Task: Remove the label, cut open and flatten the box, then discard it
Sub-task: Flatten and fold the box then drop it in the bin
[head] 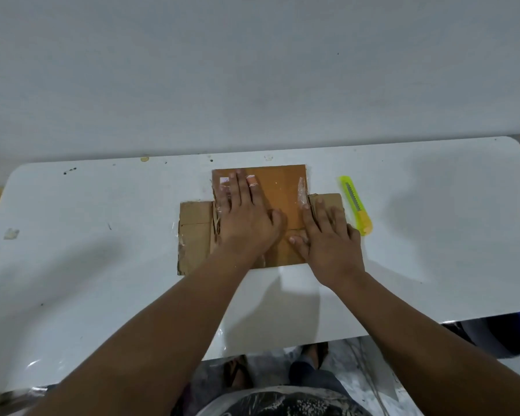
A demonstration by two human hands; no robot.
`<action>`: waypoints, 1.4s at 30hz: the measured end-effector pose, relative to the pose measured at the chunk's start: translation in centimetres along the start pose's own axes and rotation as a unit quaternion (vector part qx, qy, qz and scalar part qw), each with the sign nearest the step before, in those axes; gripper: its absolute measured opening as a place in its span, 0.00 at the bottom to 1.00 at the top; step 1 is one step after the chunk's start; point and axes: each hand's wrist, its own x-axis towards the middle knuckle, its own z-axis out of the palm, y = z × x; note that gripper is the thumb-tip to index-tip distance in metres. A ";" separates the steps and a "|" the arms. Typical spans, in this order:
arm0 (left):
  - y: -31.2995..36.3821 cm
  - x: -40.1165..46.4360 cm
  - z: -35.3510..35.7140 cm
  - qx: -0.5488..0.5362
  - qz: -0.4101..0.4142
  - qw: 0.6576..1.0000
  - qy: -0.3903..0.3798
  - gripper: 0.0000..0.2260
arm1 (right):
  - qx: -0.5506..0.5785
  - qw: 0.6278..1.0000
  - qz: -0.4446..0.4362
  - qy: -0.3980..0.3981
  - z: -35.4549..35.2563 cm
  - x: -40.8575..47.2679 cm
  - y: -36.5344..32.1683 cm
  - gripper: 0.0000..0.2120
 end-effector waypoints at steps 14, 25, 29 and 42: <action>-0.3 0.3 1.1 0.006 0.072 0.997 0.032 0.31 | 0.017 1.000 -0.001 -0.010 -0.1 0.2 0.3 0.34; -0.4 0.5 0.9 -0.001 0.060 0.998 0.009 0.30 | 0.397 0.901 0.175 -0.008 -3.7 -2.9 3.1 0.29; -0.4 0.5 0.8 0.003 0.061 0.998 0.009 0.30 | 0.527 0.827 0.193 0.034 -4.0 -2.8 3.4 0.30; -0.5 0.5 1.1 0.006 0.068 0.997 0.018 0.30 | 0.179 0.969 -0.160 -0.060 -1.0 -1.4 1.5 0.27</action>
